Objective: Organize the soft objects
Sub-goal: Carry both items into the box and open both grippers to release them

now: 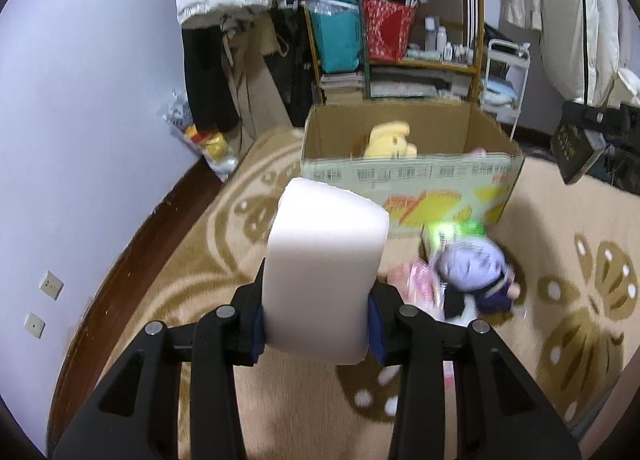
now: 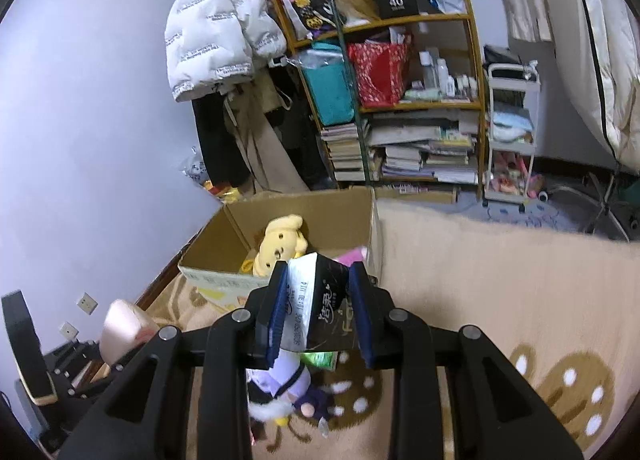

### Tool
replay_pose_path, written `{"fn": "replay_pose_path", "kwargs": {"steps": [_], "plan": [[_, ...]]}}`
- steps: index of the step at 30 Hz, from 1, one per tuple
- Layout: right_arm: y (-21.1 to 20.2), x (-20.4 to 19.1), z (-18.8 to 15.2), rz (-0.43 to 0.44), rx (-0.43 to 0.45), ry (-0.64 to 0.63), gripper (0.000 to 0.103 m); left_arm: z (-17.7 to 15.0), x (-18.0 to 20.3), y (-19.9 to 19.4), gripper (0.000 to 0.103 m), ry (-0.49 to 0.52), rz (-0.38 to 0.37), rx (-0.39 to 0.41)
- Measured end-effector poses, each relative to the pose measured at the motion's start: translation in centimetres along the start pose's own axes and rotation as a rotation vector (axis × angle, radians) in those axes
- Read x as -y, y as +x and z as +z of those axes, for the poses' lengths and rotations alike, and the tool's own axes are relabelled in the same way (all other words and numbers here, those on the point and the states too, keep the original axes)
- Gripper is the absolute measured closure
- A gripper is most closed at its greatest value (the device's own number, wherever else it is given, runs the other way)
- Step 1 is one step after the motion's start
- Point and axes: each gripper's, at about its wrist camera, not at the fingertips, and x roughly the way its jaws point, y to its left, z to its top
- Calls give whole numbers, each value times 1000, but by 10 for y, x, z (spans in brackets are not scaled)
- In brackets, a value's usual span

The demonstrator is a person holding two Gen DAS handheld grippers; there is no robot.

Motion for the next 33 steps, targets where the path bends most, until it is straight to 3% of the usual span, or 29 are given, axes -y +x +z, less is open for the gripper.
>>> {"fn": "replay_pose_path", "kwargs": {"steps": [12,22,25,33], "plan": [[33,-7,38,2,37,-45,71,82,6,23,65,8,7,106],[64,-26,66,10,62,-145,71,116,17,59,64,23,6,119],[75,-28,68,12,43,-173,71,125,20,68,64,33,-33,124],[98,-23,65,51,-10,-174,71,128,30,95,62,69,-51,78]]}}
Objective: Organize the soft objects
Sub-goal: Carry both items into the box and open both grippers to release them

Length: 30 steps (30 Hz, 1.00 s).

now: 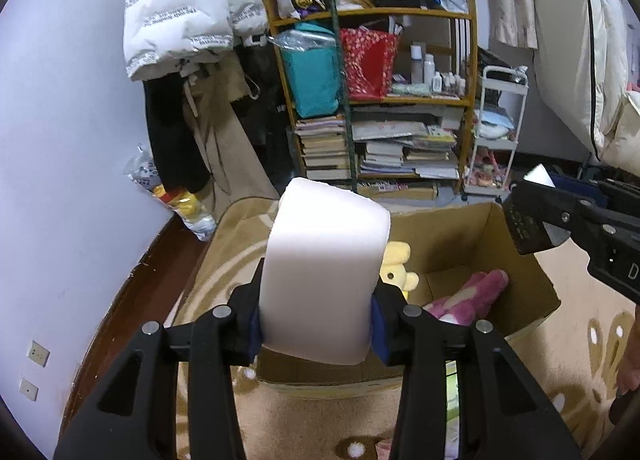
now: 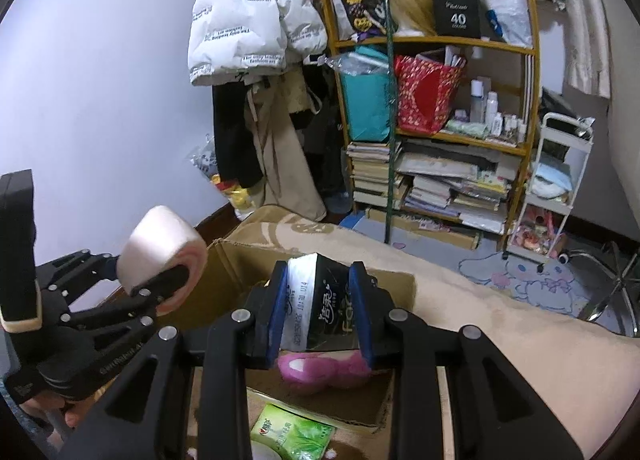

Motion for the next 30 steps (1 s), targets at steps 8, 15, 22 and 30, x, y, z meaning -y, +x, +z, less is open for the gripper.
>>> {"fn": "replay_pose_path", "kwargs": {"steps": [8,15,22,30], "plan": [[19,5,-6,15,-43,47,71,-11,2,13,52,-11,20,-43],[24,5,-7,26,-69,63,69,-4,-5,5,26,-24,22,-5],[20,5,-7,49,-66,82,66,-2,-16,-7,8,-29,60,-12],[-2,1,-3,4,-40,62,12,-3,-28,-29,3,-68,45,-8]]}}
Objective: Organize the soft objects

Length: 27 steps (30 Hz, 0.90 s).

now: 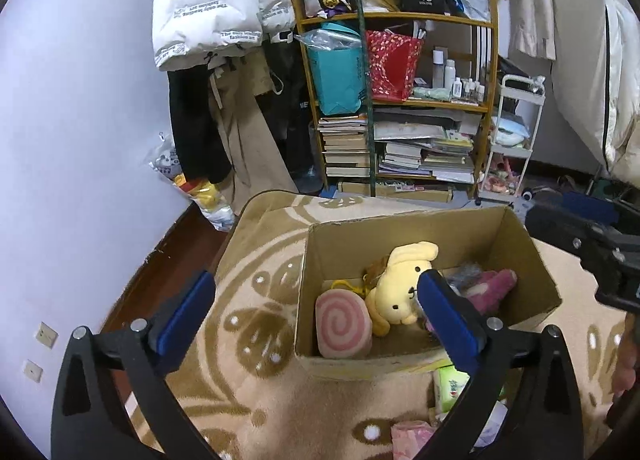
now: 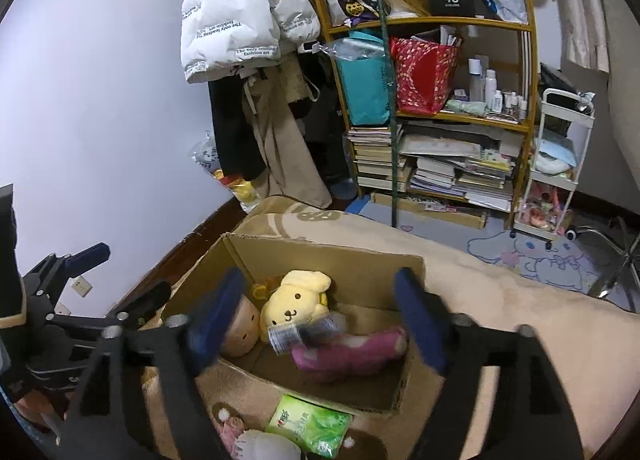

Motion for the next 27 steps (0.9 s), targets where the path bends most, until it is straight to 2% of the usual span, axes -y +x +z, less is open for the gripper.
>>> {"fn": "replay_pose_path", "kwargs": {"steps": [2,4,12,19,27], "plan": [[-10,-2,0,-14,21,4,3,-1,-3,-5,3,-15,-6,-4],[-17,-3,0,-21,31,5,0,-4,-5,-9,2,-29,-9,-15],[-49,-11,-7,-50,40,-2,0,-25,-9,-35,2,-37,-17,-65],[-67,-16,-20,-52,48,6,0,-46,-4,-52,2,-13,-12,-75],[-74,-27,-44,-53,6,0,0,-70,-3,-62,2,-21,-16,-99]]}}
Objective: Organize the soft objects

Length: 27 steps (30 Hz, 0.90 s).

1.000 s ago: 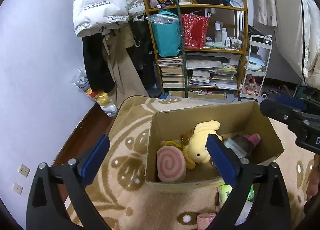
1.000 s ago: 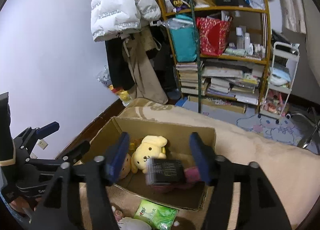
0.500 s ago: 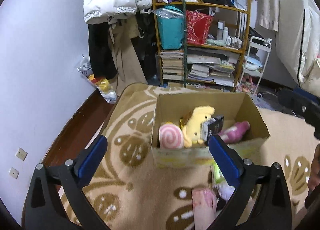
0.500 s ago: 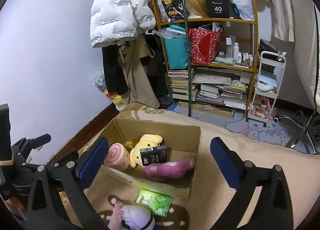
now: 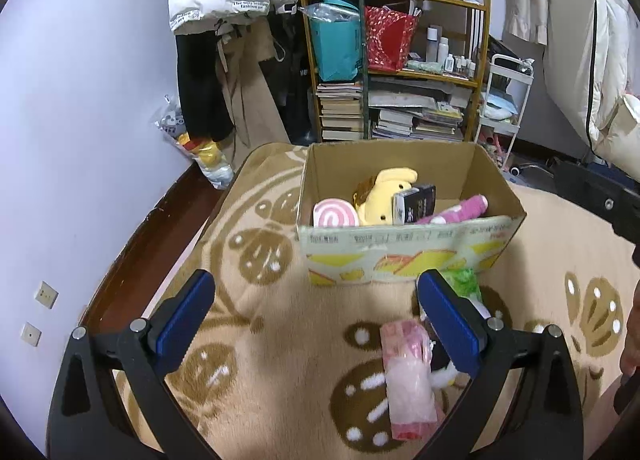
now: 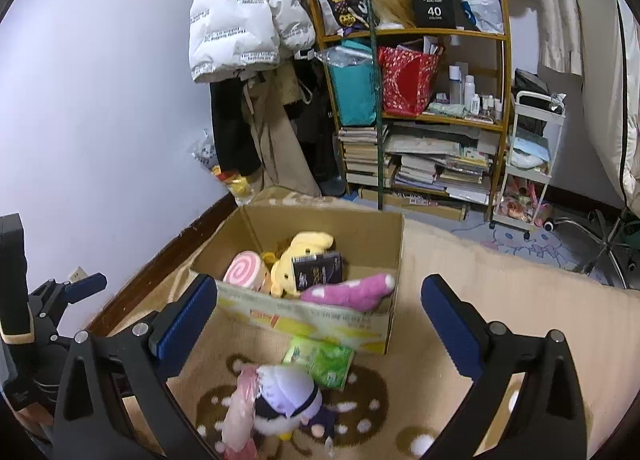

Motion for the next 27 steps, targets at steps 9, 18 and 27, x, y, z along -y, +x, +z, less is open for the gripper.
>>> {"fn": "replay_pose_path", "kwargs": {"steps": [9,18,27], "plan": [[3,-8,-26,3,-59,-16,0,-23,2,-5,2,6,-11,-19],[18,-3,-57,4,-130,37,0,-43,2,-3,2,-27,-15,1],[38,2,-78,-5,-188,37,0,-67,13,18,2,11,-31,-46]]}}
